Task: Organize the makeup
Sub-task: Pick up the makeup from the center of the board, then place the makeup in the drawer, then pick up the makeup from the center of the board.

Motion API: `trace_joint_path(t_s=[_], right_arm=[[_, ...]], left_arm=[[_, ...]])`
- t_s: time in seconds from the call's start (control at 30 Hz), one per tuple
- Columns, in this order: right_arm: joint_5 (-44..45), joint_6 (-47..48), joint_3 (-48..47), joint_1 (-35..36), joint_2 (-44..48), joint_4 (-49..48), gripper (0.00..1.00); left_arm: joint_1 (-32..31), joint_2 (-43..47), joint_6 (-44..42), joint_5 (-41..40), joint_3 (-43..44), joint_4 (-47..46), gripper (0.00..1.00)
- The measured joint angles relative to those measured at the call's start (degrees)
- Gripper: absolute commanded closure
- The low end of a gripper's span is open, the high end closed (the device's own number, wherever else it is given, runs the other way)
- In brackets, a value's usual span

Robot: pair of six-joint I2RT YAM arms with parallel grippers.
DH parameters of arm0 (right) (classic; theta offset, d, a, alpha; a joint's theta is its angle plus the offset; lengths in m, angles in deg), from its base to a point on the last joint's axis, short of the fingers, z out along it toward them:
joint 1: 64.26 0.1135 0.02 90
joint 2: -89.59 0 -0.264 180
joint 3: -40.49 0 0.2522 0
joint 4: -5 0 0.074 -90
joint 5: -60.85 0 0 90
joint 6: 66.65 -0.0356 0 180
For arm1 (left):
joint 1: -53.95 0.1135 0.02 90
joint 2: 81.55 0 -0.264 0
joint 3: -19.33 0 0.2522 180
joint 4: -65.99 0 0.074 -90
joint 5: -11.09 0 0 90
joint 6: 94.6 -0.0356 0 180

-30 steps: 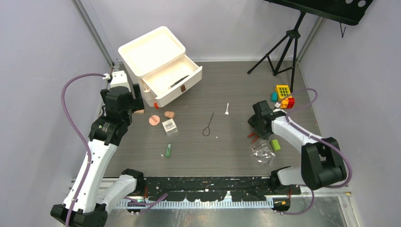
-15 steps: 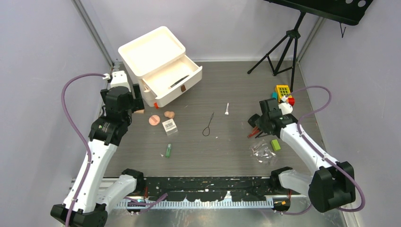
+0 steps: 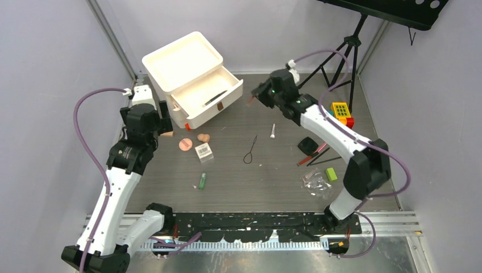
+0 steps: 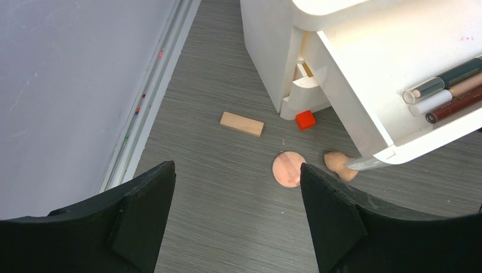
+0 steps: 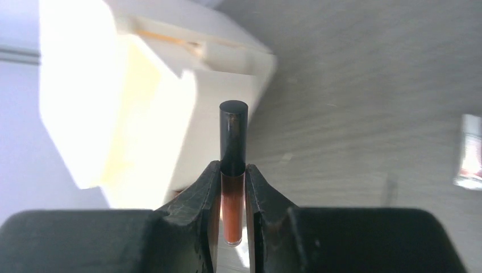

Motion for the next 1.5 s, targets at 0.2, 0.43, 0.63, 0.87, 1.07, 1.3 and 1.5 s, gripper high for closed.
trace_joint_path(t_s=[0.2,0.43,0.63,0.87,1.07,1.3,1.5], right_arm=[[-2.99,-3.30,-15.15,3.04,-11.91,-4.83,0.97],[-3.15,-6.95,-28.30,6.40,-23.19,-6.05,0.97],[-1.60,-9.66,-32.65,10.05,-27.82,-6.29,0.95],[0.35,-10.84,-35.69,13.05,-31.01,-6.14,0.79],[0.79,-10.38,-36.48,14.05,-31.98,-6.45,0.55],[1.73,-8.92,-35.69,14.10,-31.95,-9.92,0.47],[3.67,-4.02,-32.17,14.10,-29.27,-10.10,0.49]], left_arm=[[0.74,-0.02,0.00,-0.02,-0.28,0.00,0.18],[1.29,-0.04,0.00,0.02,-0.31,0.00,0.18],[1.88,-0.22,0.02,0.46,-0.31,0.00,0.18],[2.19,-0.26,0.07,0.90,-0.31,0.00,0.18],[2.19,-0.28,0.07,1.07,-0.31,0.00,0.18],[2.19,-0.28,0.20,1.09,-0.31,0.00,0.18],[2.19,-0.28,0.20,1.09,-0.31,0.00,0.18]])
